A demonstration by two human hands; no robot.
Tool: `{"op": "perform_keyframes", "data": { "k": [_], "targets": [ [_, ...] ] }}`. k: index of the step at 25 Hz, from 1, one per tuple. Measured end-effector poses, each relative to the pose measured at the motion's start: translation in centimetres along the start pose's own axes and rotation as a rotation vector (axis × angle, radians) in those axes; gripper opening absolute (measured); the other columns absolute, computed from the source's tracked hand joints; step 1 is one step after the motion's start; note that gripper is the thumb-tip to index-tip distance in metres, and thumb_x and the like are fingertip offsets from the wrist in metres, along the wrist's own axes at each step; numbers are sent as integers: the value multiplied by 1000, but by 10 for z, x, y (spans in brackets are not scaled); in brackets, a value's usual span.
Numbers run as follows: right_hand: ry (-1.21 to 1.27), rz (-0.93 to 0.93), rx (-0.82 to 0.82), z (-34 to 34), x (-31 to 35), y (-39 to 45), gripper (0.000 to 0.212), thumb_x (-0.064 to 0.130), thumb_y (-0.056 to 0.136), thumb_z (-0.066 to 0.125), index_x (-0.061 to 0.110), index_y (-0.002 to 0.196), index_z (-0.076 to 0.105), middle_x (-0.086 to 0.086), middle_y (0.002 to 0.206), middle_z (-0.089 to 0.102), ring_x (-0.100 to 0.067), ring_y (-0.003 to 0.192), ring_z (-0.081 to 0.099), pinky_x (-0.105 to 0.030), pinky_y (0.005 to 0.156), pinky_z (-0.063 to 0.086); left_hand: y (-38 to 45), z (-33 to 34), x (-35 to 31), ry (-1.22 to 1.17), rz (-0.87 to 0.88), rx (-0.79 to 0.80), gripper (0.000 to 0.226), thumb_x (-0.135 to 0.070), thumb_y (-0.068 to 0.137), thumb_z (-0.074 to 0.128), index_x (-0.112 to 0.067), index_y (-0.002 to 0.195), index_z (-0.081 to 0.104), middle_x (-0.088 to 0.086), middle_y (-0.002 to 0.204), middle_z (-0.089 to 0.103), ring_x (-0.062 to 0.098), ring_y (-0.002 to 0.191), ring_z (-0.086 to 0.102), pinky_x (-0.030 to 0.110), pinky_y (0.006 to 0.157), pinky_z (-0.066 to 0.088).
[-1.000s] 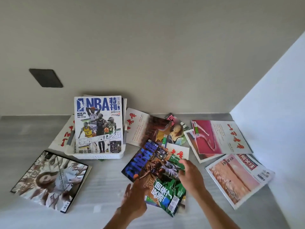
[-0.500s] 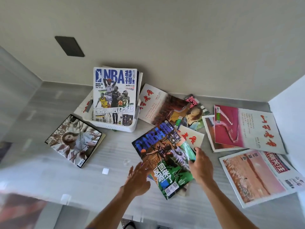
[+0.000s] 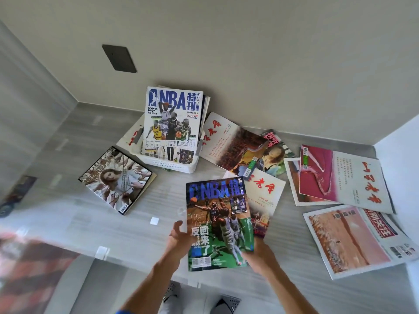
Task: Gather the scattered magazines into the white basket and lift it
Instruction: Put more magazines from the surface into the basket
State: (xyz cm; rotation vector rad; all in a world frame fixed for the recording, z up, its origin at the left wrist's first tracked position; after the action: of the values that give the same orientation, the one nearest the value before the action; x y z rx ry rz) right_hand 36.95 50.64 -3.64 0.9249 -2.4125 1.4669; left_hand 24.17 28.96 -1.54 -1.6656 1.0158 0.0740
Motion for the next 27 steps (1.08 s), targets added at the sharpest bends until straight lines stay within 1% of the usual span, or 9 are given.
{"op": "perform_keyframes", "data": {
  "k": [2,4,8,12,15,18,21,23,27],
  "targets": [
    [-51,-50,-261,-8,-1,-4,52,28,87,64,16,132,40,-7,115,59,-24,96,61,-34,75,53,2,1,5,-154,-103,69,47,-7,79,73,-16,121,55,10,98,69,15,75,61,26,58,43],
    [-104,-60,-327,-12,1,-8,61,30,88,61,22,142,33,-6,124,51,-23,104,55,-33,83,51,2,14,-3,-105,-54,148,37,-15,79,74,-20,113,61,7,107,66,17,88,59,30,72,48],
    [-172,22,-399,-10,2,-11,51,17,86,61,22,134,42,-5,113,57,-17,87,60,-27,68,53,-2,19,-21,76,156,19,69,-3,66,60,-47,117,45,-6,104,45,19,101,44,41,94,47],
    [69,175,-181,24,10,-14,21,11,79,60,15,98,54,2,76,65,-11,60,59,-34,61,54,22,-31,1,-17,182,129,60,5,75,61,-28,123,44,2,106,60,17,87,58,30,65,55],
    [361,210,72,61,24,-20,40,-5,72,65,15,106,58,-4,94,72,-14,77,68,-29,71,55,44,-68,8,-142,15,262,39,-5,81,71,-19,113,55,8,78,69,17,63,59,28,55,50],
    [415,139,217,82,54,-22,56,-4,71,73,25,117,57,0,108,72,-20,98,70,-28,79,55,52,-91,1,-51,160,295,30,-8,90,61,-29,111,63,4,72,62,15,55,50,25,47,42],
    [404,104,116,83,96,-16,49,-4,69,74,24,108,62,2,102,73,-14,92,70,-24,68,50,51,-128,-18,14,425,137,33,-12,94,55,-44,101,65,-6,81,66,13,59,48,19,44,36],
    [425,107,-5,73,126,-11,33,-3,67,74,15,94,65,-3,92,73,-15,83,69,-32,71,52,51,-161,-39,-52,568,114,39,-11,91,56,-48,95,67,-11,66,65,13,58,45,24,47,34],
    [495,-58,-253,34,189,-3,15,6,75,75,19,79,69,4,67,70,-2,52,60,-19,53,46,48,-220,-84,-301,794,290,30,-9,85,57,-20,108,72,2,75,66,20,62,43,31,55,31]
  ]
}}
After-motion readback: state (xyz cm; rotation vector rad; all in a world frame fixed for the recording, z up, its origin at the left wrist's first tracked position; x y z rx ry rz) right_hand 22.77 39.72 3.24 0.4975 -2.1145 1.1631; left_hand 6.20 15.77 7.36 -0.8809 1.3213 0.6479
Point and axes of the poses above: each hand's wrist, its own y-axis towards the middle knuckle, its own z-axis out of the palm, x = y × z, the point moved 4 cm from there along y, towards the middle knuckle
